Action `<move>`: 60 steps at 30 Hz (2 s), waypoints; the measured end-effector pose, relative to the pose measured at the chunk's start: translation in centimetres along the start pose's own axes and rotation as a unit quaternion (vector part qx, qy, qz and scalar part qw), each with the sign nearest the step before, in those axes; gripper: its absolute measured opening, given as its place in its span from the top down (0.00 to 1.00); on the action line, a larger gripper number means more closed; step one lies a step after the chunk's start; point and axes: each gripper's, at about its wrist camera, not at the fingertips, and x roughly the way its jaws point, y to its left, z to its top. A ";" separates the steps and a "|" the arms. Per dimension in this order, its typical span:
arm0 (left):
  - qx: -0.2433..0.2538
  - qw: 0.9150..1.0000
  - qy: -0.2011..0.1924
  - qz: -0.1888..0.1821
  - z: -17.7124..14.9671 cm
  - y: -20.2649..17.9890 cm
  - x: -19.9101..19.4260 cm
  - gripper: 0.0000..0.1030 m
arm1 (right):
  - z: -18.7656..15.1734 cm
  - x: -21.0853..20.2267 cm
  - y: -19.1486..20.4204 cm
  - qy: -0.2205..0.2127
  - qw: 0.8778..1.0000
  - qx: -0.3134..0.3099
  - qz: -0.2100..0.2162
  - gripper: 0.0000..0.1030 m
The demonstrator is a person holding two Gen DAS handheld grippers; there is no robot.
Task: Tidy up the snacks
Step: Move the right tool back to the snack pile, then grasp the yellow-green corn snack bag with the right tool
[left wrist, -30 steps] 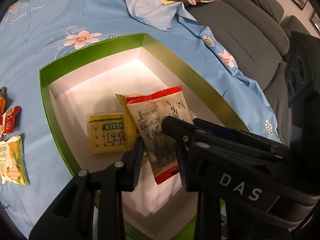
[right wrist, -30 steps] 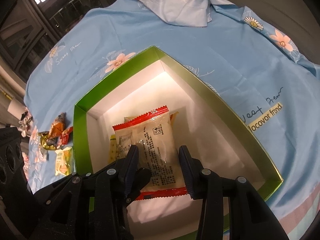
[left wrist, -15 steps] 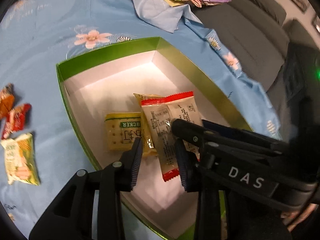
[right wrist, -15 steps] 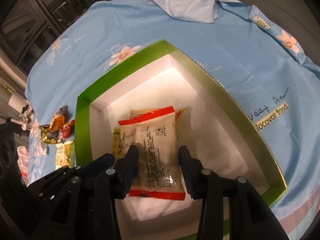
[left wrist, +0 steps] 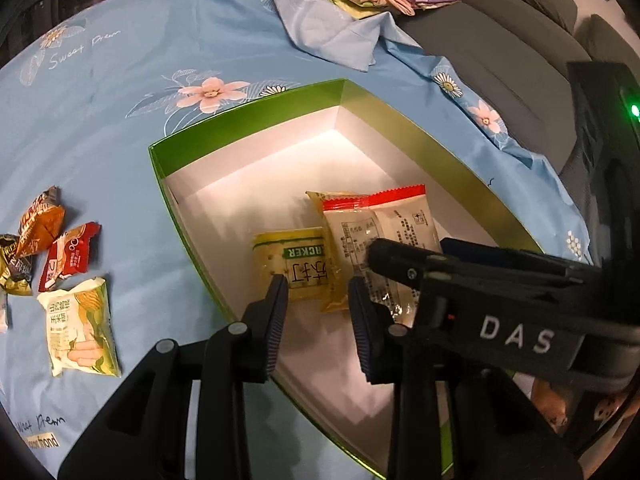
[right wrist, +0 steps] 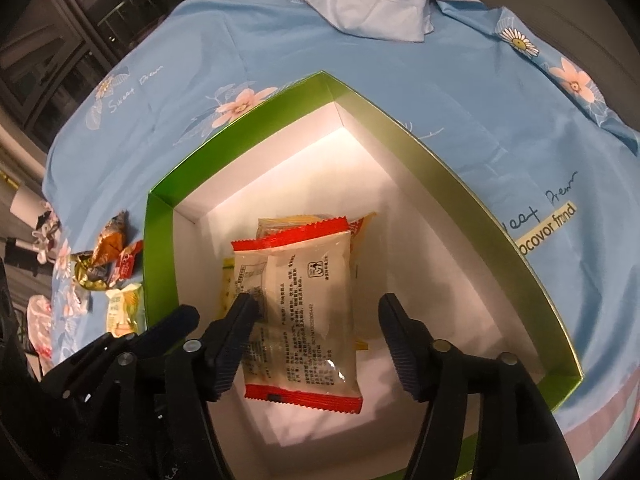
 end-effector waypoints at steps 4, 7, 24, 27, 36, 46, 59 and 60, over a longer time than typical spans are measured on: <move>0.009 1.000 0.000 0.015 -0.2 -0.1 -0.1 0.70 | 0.1 0.0 0.0 0.001 1.000 -0.002 0.000 0.34; 0.010 1.000 0.000 0.019 -0.4 0.3 -0.2 0.70 | 0.1 -0.1 0.0 0.001 1.000 -0.003 0.002 0.34; -0.083 0.991 -0.107 0.005 -1.7 4.7 -9.4 0.21 | 0.7 -2.7 1.8 -0.086 0.996 0.004 -0.016 0.23; -0.119 0.984 -0.124 0.041 -2.7 7.9 -11.5 0.13 | 0.8 -3.7 3.0 -0.124 0.992 0.000 -0.007 0.21; -0.248 0.953 -0.138 0.103 -8.3 19.5 -14.1 0.06 | 0.0 -4.4 10.6 -0.158 0.982 -0.071 0.071 0.19; -0.303 0.942 -0.083 0.117 -10.4 24.2 -11.0 0.07 | -2.3 2.5 20.5 -0.031 0.980 -0.118 0.159 0.19; -0.309 0.949 -0.055 0.033 -9.4 23.7 -8.1 0.27 | -2.5 9.1 20.0 0.048 0.986 -0.062 0.150 0.21; -0.308 0.949 -0.060 0.025 -9.4 23.5 -8.1 0.27 | -2.5 9.3 20.1 0.051 0.985 -0.063 0.150 0.23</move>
